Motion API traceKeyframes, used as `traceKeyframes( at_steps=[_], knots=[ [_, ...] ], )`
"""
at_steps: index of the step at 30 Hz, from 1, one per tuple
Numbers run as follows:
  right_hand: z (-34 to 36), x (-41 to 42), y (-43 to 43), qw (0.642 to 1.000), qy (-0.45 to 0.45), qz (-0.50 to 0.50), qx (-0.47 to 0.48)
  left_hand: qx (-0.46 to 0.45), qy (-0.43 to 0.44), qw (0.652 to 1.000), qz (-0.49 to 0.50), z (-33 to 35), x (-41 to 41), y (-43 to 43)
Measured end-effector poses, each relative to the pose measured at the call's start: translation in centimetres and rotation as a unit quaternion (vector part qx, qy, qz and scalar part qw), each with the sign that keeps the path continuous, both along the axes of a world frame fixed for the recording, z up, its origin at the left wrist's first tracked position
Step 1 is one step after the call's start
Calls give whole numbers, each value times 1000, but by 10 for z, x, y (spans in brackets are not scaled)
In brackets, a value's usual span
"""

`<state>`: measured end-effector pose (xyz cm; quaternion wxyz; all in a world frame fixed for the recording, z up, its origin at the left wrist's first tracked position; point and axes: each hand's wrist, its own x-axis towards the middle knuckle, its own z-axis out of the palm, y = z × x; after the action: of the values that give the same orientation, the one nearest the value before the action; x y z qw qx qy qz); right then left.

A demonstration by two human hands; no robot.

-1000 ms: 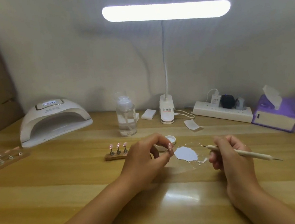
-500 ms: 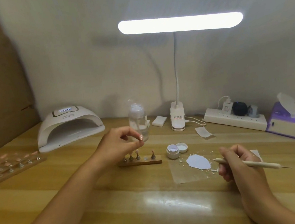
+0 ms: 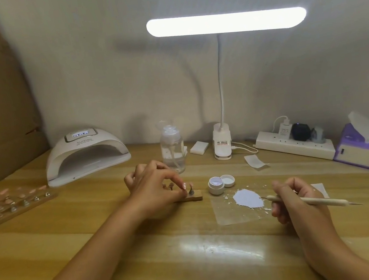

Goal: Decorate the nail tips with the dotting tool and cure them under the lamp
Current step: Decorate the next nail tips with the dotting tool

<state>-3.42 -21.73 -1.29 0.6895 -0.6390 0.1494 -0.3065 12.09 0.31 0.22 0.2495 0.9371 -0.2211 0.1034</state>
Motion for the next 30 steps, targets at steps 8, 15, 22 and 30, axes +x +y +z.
traceKeyframes(
  at_steps=[8,15,22,30],
  knots=[
    [-1,1,0,1000,-1,7,0,15,-10,1000,-2,-4,3,1],
    [-2,0,-2,1000,1,16,-14,133,19,991,-12,22,11,28],
    [1,-2,-2,1000,-2,20,-13,147,78,985,-38,27,10,40],
    [1,-2,-1,1000,3,17,-11,77,69,991,-88,24,9,40]
  ],
)
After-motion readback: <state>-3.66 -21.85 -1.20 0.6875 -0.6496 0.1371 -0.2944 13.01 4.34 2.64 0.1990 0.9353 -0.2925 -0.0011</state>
